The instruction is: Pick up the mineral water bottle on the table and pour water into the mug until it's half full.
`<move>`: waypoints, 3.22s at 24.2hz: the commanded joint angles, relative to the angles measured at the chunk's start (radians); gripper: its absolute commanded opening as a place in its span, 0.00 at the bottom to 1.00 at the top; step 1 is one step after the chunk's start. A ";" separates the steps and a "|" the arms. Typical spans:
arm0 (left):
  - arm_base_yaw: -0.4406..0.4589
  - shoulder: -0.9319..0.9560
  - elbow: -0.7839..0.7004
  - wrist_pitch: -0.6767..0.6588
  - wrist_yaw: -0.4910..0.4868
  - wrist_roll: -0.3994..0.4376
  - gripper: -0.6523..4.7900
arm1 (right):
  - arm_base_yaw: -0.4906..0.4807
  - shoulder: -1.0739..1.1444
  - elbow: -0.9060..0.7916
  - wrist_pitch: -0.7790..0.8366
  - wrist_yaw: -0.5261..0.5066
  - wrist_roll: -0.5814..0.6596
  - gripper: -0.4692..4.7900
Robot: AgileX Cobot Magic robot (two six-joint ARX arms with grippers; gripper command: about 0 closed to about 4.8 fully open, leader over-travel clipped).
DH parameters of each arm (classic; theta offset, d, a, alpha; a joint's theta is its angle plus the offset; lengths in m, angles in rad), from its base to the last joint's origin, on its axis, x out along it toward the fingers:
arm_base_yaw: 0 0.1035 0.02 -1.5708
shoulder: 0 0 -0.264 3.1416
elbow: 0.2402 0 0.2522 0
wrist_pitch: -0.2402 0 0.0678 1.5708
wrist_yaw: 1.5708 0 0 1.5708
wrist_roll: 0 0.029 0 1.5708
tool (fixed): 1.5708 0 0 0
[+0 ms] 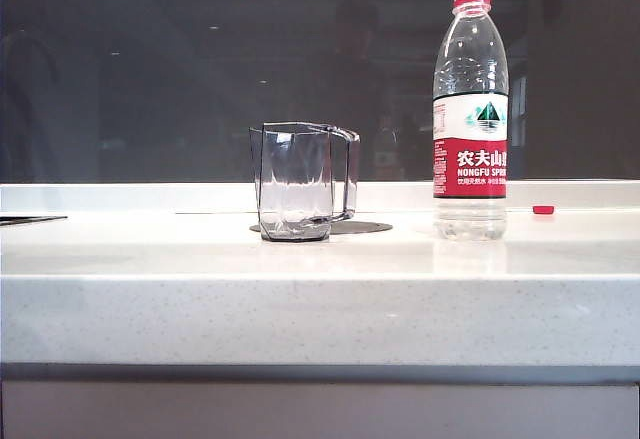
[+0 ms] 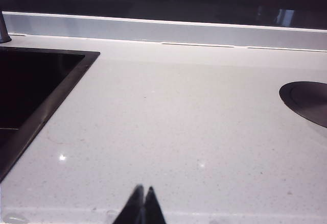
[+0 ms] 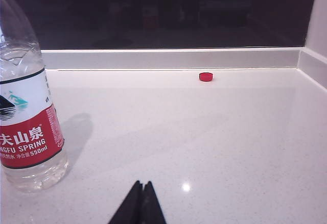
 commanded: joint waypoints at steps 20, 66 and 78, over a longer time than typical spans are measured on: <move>-0.277 0.000 0.003 0.009 0.004 0.002 0.11 | 0.001 -0.002 -0.004 0.015 -0.269 0.347 0.09; -0.703 0.000 0.003 0.009 0.004 0.002 0.11 | 0.581 1.616 0.317 1.289 0.457 0.077 1.00; -0.703 0.000 0.002 0.009 0.003 0.002 0.11 | 0.547 1.707 0.422 1.286 0.451 0.077 1.00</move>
